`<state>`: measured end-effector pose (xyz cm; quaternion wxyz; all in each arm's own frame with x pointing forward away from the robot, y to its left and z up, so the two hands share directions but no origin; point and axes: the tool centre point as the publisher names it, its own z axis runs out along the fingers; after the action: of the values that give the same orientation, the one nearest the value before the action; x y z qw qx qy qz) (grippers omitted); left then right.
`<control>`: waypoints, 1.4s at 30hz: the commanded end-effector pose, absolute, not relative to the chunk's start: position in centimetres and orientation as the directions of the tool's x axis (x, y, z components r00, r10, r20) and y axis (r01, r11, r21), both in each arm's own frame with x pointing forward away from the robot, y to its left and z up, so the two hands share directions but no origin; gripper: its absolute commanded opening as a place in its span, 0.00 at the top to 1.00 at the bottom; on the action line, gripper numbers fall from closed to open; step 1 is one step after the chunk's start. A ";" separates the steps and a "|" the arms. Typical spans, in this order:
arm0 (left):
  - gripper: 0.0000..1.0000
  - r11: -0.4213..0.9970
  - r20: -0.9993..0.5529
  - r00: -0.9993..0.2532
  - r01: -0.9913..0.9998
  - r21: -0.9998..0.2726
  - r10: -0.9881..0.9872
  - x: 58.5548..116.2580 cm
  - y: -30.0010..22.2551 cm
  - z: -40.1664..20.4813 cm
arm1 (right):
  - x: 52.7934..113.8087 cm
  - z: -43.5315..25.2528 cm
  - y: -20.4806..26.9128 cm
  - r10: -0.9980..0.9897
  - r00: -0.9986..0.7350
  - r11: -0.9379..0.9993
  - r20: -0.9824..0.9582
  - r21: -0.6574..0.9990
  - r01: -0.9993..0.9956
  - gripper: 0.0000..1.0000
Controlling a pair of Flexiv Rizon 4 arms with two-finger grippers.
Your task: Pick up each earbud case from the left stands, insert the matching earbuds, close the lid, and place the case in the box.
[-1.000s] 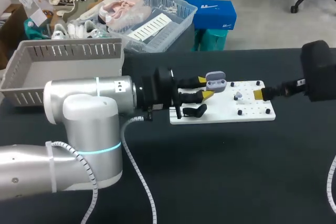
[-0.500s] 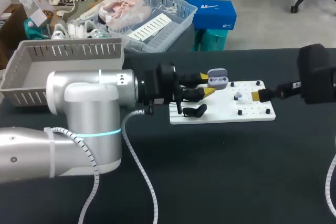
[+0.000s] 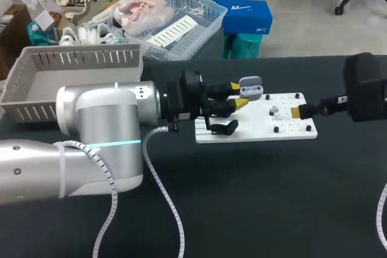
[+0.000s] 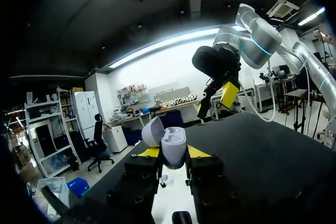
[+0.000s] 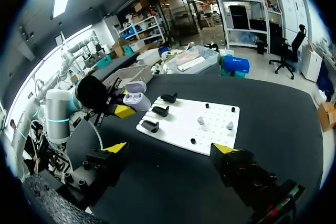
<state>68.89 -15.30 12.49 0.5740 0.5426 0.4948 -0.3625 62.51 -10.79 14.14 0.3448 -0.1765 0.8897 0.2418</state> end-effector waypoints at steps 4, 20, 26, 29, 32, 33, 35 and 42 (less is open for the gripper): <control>1.00 0.155 -0.961 0.249 0.951 0.266 0.119 68.8 -15.3 12.4 | 62.8 12.8 -11.8 -0.172 -0.735 0.857 -0.656 0.269 -0.440 0.00; 1.00 0.155 -0.961 0.249 0.951 0.266 0.119 68.8 -15.3 12.4 | 67.0 9.9 -15.6 -0.391 -0.766 0.841 -0.511 0.141 -0.523 0.00; 1.00 0.155 -0.961 0.249 0.951 0.266 0.119 68.8 -15.3 12.4 | 68.6 10.1 -16.0 -0.456 -0.794 0.851 -0.403 0.066 -0.522 0.00; 1.00 0.155 -0.961 0.249 0.951 0.266 0.119 68.8 -15.3 12.4 | 69.3 9.8 -16.1 -0.477 -0.798 0.855 -0.367 0.016 -0.518 0.00; 1.00 0.155 -0.961 0.249 0.951 0.266 0.119 68.8 -15.3 12.4 | 69.9 9.3 -16.2 -0.490 -0.803 0.859 -0.338 -0.031 -0.511 0.00; 1.00 0.155 -0.961 0.249 0.951 0.266 0.119 68.8 -15.3 12.4 | 70.0 9.1 -16.2 -0.492 -0.805 0.859 -0.333 -0.037 -0.510 0.00; 1.00 0.155 -0.961 0.249 0.951 0.266 0.119 68.8 -15.3 12.4 | 70.2 8.6 -16.4 -0.491 -0.803 0.859 -0.337 -0.035 -0.511 0.00; 1.00 0.155 -0.961 0.249 0.951 0.266 0.119 68.8 -15.3 12.4 | 70.9 6.7 -16.6 -0.492 -0.803 0.861 -0.336 -0.050 -0.507 0.24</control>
<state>68.86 -15.26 12.51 0.5735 0.5427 0.4947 -0.3630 70.59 -16.75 7.77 0.1622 -0.2653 0.9500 0.0268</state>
